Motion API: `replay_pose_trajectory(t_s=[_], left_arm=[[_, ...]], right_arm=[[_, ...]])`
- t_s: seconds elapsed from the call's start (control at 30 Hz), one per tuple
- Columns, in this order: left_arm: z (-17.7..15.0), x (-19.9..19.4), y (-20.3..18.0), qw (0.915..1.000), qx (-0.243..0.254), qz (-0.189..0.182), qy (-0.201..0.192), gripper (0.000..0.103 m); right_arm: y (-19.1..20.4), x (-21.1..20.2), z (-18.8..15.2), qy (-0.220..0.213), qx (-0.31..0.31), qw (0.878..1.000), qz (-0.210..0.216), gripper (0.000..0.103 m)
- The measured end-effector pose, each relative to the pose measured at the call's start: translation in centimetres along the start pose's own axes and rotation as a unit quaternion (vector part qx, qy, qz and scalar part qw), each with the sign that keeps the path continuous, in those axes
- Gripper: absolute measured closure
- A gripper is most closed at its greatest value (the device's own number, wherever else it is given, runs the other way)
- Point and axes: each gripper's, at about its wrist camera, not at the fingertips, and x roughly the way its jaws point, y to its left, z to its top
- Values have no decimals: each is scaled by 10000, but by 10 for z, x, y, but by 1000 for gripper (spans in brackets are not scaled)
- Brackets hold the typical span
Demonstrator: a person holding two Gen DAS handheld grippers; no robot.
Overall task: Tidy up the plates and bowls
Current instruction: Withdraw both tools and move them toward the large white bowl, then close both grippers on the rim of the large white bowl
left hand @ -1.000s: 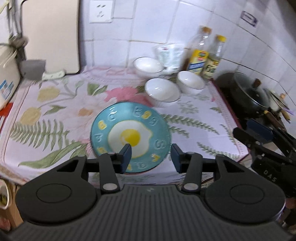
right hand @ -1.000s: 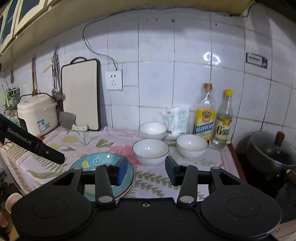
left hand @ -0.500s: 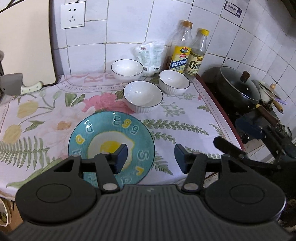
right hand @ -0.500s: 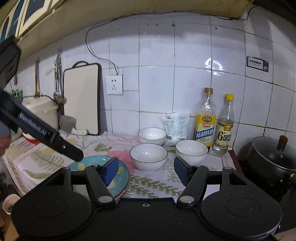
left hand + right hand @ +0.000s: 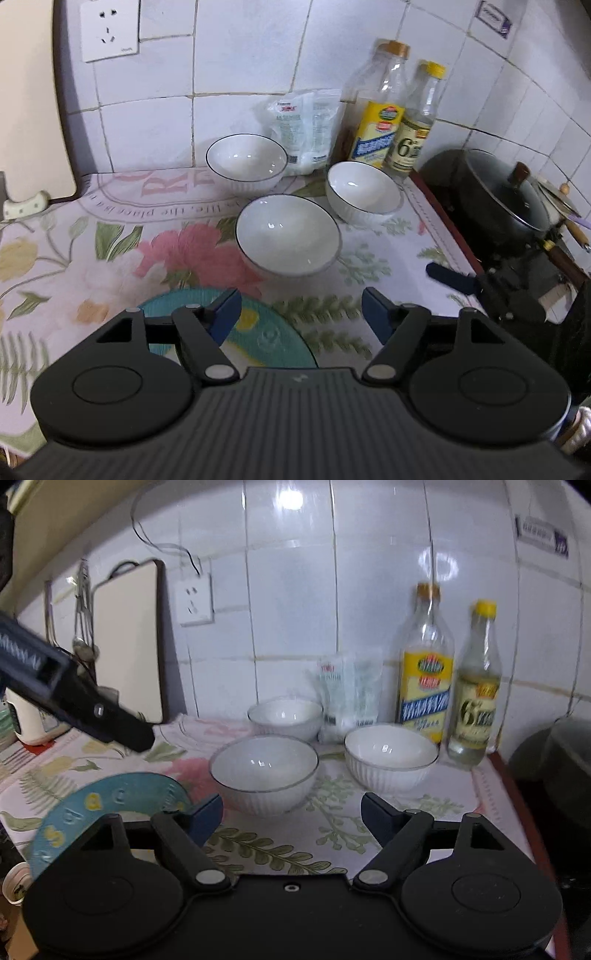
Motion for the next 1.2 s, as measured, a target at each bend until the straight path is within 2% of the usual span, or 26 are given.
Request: replay_pose_trajectory(t_s=[0.13, 0.37, 0.47, 0.53, 0.63, 0.7, 0.9, 0.97, 1.03, 1.2], left_arm=[[18, 36, 17, 9998, -185, 29, 86, 32], [43, 99, 39, 9976, -412, -51, 556, 35], [45, 120, 45, 9956, -506, -27, 789, 46], [47, 130, 48, 9934, -626, -81, 958, 63], [47, 143, 52, 9892, -833, -30, 1204, 79], [47, 147, 53, 9887, -811, 46, 1262, 85], [45, 148, 47, 9882, -739, 128, 1334, 86], [45, 148, 41, 9885, -682, 97, 1345, 86], [45, 149, 33, 9894, -510, 138, 1354, 86], [42, 142, 23, 9905, -460, 131, 1285, 86]], right_arm=[[0, 37, -6, 202, -188, 9993, 233, 18], [-4, 102, -12, 618, -390, 9965, 399, 18], [0, 120, -8, 803, -398, 9942, 598, 16], [5, 129, -7, 863, -437, 9933, 637, 15], [6, 137, -4, 981, -333, 9918, 744, 15], [6, 141, -4, 1011, -263, 9913, 806, 15], [8, 146, -2, 1074, -296, 9902, 848, 15], [9, 147, 0, 1098, -347, 9898, 836, 20], [13, 144, 1, 1154, -446, 9897, 727, 19], [8, 135, 1, 1168, -406, 9903, 641, 19]])
